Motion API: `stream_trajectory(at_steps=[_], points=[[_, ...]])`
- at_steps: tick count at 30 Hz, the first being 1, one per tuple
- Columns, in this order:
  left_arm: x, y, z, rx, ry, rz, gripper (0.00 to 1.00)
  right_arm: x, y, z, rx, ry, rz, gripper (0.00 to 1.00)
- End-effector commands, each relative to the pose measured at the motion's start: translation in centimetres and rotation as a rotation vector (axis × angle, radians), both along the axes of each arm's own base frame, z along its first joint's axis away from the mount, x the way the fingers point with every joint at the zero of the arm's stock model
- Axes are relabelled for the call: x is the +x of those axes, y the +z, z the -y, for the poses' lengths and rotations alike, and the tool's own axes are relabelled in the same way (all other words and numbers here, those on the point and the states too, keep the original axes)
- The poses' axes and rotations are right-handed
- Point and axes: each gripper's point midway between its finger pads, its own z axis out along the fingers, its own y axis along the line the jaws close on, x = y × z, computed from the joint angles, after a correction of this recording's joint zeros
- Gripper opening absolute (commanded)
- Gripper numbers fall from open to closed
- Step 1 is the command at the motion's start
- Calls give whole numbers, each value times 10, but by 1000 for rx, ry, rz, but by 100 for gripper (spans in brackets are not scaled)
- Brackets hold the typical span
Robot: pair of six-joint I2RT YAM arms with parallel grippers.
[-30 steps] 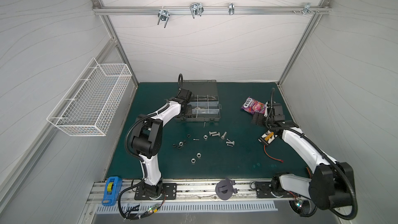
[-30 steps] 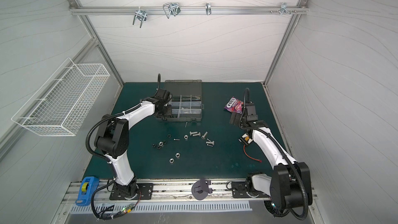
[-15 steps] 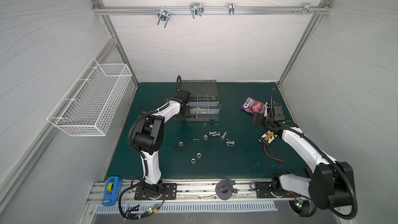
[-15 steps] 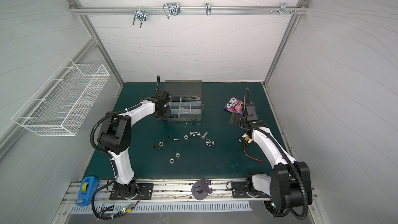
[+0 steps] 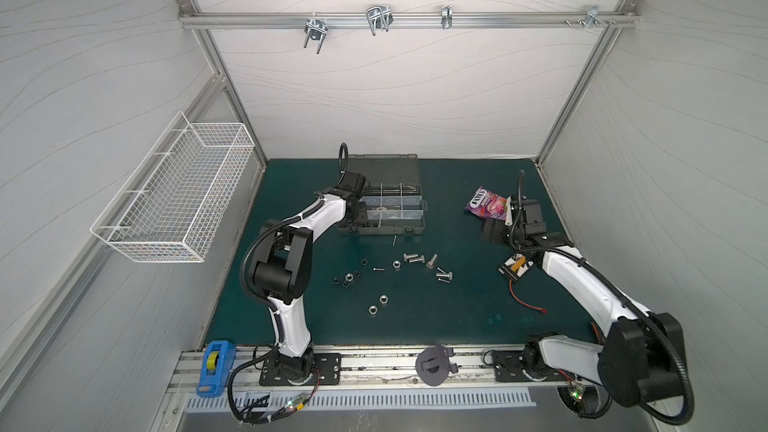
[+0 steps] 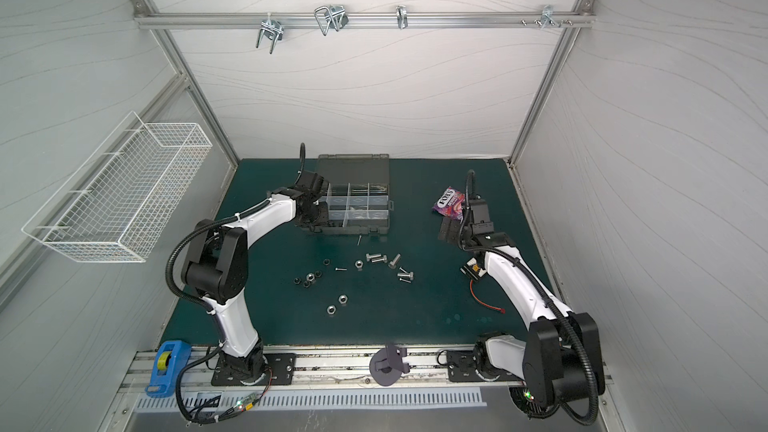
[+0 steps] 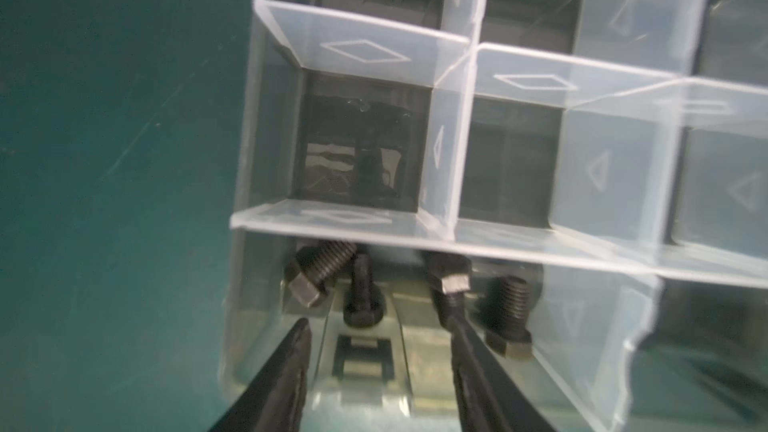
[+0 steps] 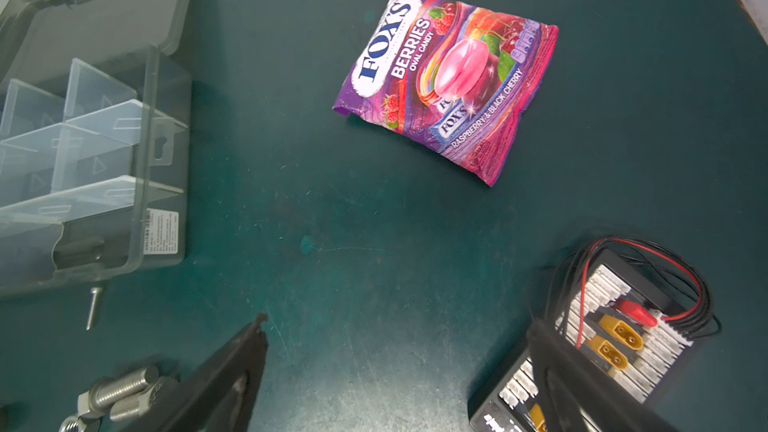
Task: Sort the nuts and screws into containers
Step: 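Lower the bolt into a compartment and open the left gripper, then draw the left arm back while the right gripper reaches to silver bolts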
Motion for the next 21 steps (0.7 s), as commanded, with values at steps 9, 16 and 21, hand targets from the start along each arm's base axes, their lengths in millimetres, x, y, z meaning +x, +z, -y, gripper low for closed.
stream_trajectory(at_steps=[9,16,21], points=[[-34,68,-1,-146,60,160,99,-11,10,-12,-41,36,-26,99],[-74,76,-18,-149,106,197,99,-24,12,-38,-99,81,-63,99],[-102,83,-33,-142,144,255,99,-38,9,-61,-131,125,-112,99]])
